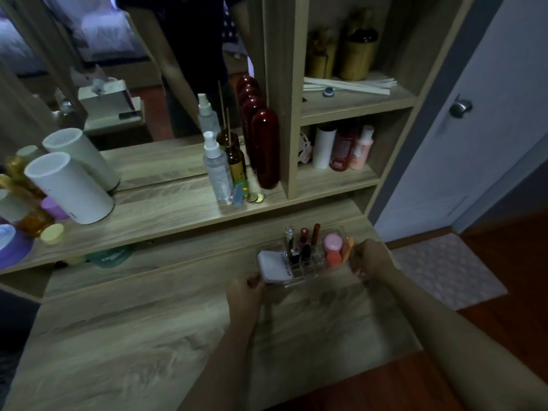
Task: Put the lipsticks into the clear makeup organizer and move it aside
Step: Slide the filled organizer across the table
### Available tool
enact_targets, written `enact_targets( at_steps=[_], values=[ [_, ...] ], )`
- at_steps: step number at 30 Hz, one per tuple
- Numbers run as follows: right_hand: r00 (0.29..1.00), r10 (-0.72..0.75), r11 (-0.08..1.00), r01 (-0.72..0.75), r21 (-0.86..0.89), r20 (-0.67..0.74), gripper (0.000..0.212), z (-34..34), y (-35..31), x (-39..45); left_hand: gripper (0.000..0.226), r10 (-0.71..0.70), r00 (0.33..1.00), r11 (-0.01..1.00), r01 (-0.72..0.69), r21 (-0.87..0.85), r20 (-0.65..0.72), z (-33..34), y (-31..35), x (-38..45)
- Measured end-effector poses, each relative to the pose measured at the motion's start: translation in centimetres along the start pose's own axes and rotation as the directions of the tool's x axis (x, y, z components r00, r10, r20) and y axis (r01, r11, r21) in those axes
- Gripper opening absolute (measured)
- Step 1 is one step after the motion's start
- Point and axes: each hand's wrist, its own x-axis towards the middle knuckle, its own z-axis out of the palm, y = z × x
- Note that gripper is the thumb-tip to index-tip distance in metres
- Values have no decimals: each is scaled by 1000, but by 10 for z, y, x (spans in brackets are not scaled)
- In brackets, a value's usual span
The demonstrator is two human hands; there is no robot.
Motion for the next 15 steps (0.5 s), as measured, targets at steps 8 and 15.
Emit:
enact_targets(
  at_steps=[8,15],
  values=[
    [999,38,998,-37,-55,11,22,-19,20,13,17,36,999,999,-36,16,13,23,17,-7],
    [999,44,999,-44,-25,11,22,-21,26,18,19,13,1000,1000,-13,-13,24,28,19,-5]
  ],
)
